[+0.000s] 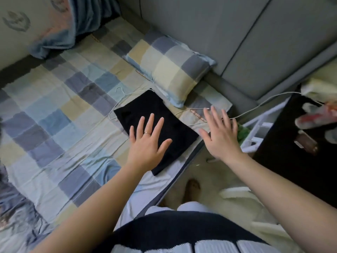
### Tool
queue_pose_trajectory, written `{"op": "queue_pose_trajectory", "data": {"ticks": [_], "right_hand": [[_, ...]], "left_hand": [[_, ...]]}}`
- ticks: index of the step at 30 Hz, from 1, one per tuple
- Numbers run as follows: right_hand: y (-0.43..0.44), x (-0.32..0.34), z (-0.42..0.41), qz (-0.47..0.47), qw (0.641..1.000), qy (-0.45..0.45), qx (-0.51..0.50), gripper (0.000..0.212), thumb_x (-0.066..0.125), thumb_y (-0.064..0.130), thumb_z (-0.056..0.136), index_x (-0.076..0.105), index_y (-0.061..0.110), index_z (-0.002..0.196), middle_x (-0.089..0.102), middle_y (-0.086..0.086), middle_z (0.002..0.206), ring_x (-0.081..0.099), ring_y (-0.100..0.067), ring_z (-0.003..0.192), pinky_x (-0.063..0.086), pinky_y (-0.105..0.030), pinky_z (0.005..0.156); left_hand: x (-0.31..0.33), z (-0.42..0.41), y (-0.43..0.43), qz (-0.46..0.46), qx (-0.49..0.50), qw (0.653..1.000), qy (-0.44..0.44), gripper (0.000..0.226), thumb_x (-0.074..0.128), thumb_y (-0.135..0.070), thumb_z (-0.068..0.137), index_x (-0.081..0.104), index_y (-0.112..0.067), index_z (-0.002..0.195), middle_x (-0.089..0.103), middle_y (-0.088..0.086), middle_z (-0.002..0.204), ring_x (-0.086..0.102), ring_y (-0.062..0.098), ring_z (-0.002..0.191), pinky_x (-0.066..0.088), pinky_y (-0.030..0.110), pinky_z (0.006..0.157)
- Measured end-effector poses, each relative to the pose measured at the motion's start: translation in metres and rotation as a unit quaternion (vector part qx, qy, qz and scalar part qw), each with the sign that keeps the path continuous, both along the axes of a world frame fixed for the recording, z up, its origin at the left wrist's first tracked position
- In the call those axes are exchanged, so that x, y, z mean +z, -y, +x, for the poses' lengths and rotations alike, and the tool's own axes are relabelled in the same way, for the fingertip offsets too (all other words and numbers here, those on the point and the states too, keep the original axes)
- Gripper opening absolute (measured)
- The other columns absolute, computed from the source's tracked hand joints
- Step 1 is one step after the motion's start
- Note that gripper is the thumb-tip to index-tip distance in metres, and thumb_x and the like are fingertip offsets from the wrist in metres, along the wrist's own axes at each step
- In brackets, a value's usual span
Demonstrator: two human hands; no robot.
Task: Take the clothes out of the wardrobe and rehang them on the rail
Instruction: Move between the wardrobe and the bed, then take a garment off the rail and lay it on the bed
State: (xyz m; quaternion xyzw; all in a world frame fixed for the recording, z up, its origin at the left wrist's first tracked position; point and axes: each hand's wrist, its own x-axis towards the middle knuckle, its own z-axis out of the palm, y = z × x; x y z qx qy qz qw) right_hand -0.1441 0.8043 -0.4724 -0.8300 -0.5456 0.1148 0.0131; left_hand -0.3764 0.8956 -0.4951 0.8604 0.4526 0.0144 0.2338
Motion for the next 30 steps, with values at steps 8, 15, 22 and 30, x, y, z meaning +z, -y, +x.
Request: {"op": "queue_pose_trajectory", "data": {"ticks": [8,15,22,30], "right_hand": [[0.153,0.051,0.042,0.048,0.985,0.041,-0.16,0.064,0.028,0.056,0.099,0.006,0.034,0.155,0.001,0.007,0.164,-0.003,-0.025,0.151,0.002,-0.058,0.117],[0.329,0.084,0.076,0.059,0.939,0.089,-0.328,0.068,0.031,0.057,0.097,0.001,0.035,0.155,-0.003,0.007,0.164,-0.005,-0.026,0.151,0.003,-0.057,0.117],[0.525,0.124,0.096,0.089,0.872,0.141,-0.459,0.066,0.018,0.058,0.095,0.004,0.034,0.155,-0.001,0.007,0.164,-0.004,-0.025,0.151,0.004,-0.057,0.117],[0.729,0.188,0.096,0.091,0.787,0.226,-0.567,0.067,0.014,0.062,0.093,0.0,0.038,0.154,-0.006,0.012,0.163,-0.01,-0.021,0.15,0.001,-0.056,0.118]], "left_hand": [[0.041,0.11,0.075,0.038,-0.209,0.977,0.023,0.072,0.013,-0.072,0.094,-0.008,-0.043,0.156,-0.016,-0.007,0.166,-0.022,0.021,0.151,-0.011,0.053,0.121],[0.078,0.219,0.203,0.072,-0.386,0.918,0.054,0.071,0.014,-0.073,0.094,-0.009,-0.044,0.155,-0.02,-0.008,0.164,-0.028,0.02,0.148,-0.014,0.053,0.12],[0.129,0.316,0.385,0.113,-0.527,0.837,0.098,0.077,0.004,-0.077,0.087,-0.012,-0.043,0.155,-0.026,-0.01,0.162,-0.03,0.02,0.147,-0.018,0.053,0.119],[0.182,0.395,0.602,0.115,-0.661,0.704,0.231,0.073,0.017,-0.072,0.095,0.0,-0.039,0.158,-0.014,-0.009,0.166,-0.021,0.02,0.151,-0.009,0.053,0.122]]}}
